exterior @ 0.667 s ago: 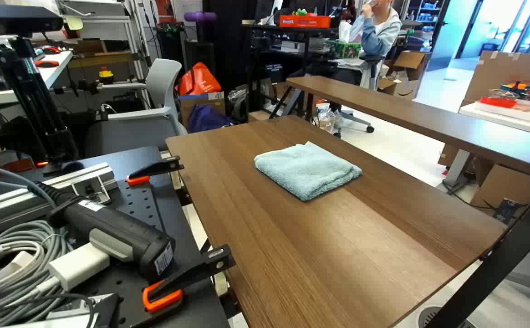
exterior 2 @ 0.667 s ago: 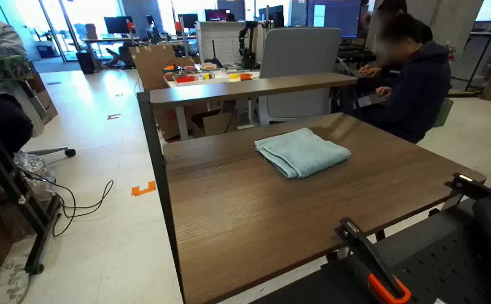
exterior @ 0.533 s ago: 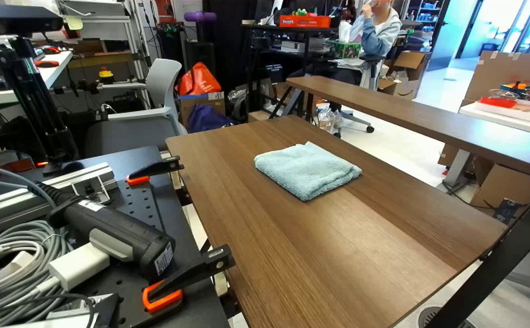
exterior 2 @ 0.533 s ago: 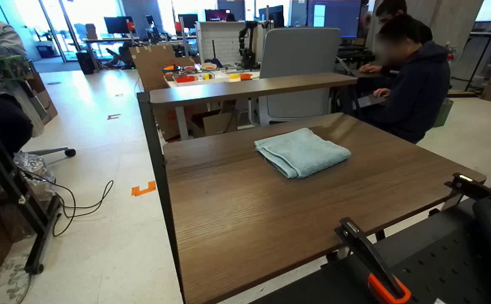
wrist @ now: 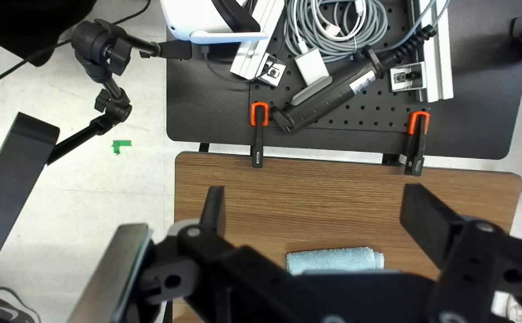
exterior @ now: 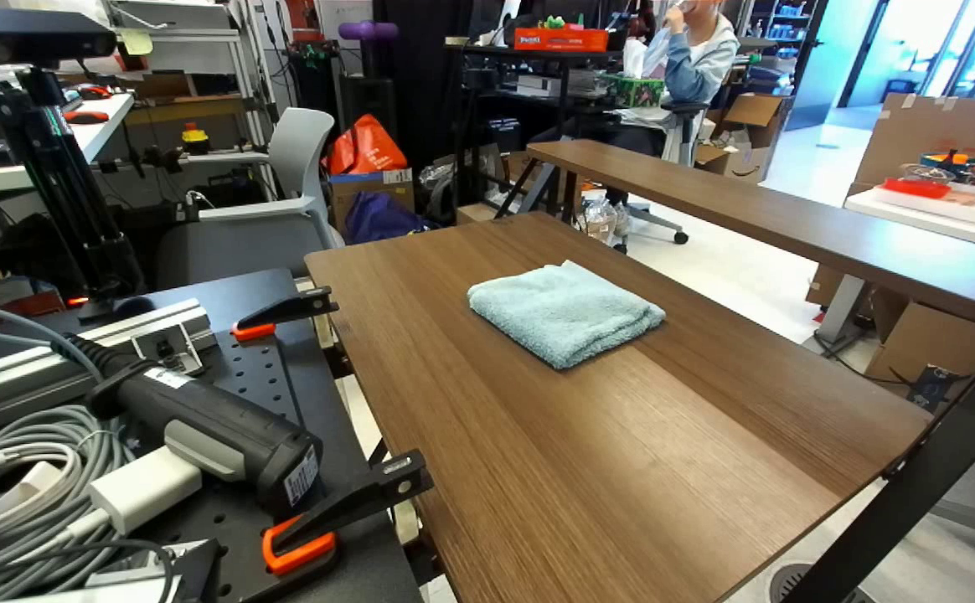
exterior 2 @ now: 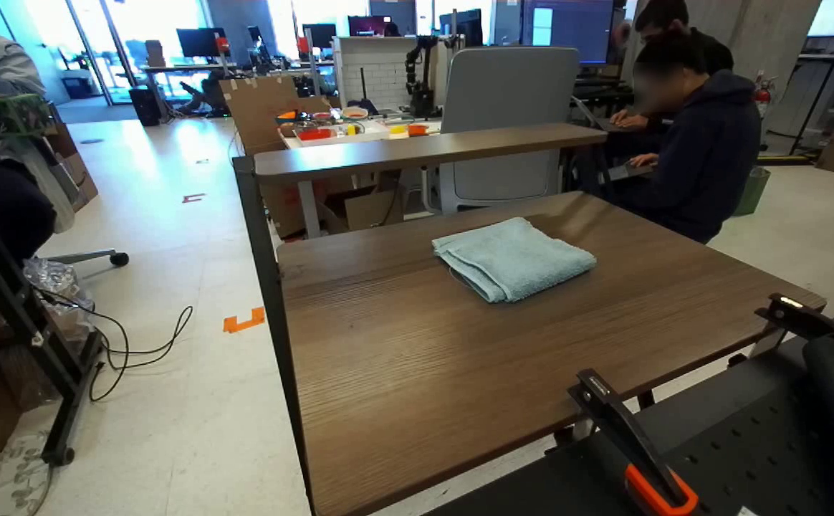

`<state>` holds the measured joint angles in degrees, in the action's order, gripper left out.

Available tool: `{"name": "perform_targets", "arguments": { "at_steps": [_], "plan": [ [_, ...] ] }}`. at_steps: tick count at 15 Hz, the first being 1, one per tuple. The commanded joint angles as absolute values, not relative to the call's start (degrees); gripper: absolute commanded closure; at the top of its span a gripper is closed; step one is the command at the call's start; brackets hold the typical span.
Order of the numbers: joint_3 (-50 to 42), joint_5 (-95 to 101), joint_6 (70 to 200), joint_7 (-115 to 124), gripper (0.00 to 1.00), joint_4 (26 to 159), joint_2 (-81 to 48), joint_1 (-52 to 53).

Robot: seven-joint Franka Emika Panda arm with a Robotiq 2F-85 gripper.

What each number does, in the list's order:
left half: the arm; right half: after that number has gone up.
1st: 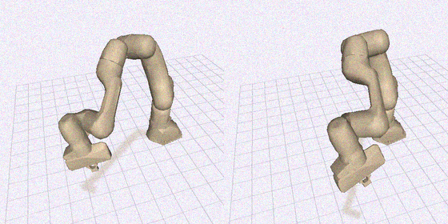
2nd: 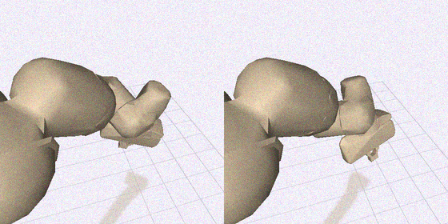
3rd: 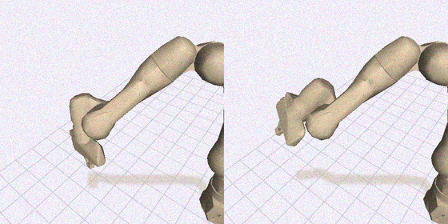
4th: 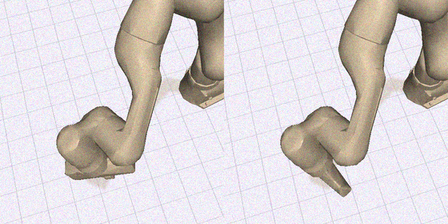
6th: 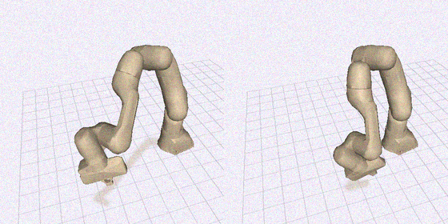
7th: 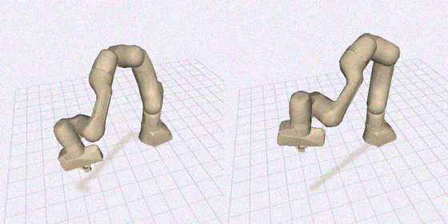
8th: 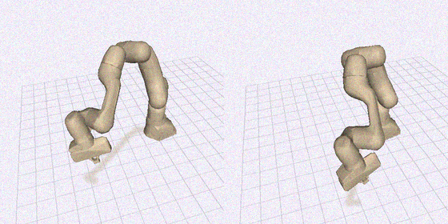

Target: Wipe the table with the cloth

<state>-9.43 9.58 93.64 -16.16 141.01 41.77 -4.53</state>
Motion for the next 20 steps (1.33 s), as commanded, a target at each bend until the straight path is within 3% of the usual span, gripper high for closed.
{"name": "perform_targets", "arguments": {
  "at_steps": [1, 7, 16, 20],
  "plan": [
    [-9.72, 9.74, 93.48, -15.94, 0.0, 140.89, 41.78, -4.11],
    [-8.22, 7.46, 94.74, -11.65, 0.0, 138.0, 36.03, -3.28],
    [-5.62, -8.98, 117.61, 2.09, 0.0, 129.83, 8.39, -2.11],
    [-7.38, -5.69, 118.04, 2.05, 0.0, 122.08, -4.74, -5.16]
  ]
}}
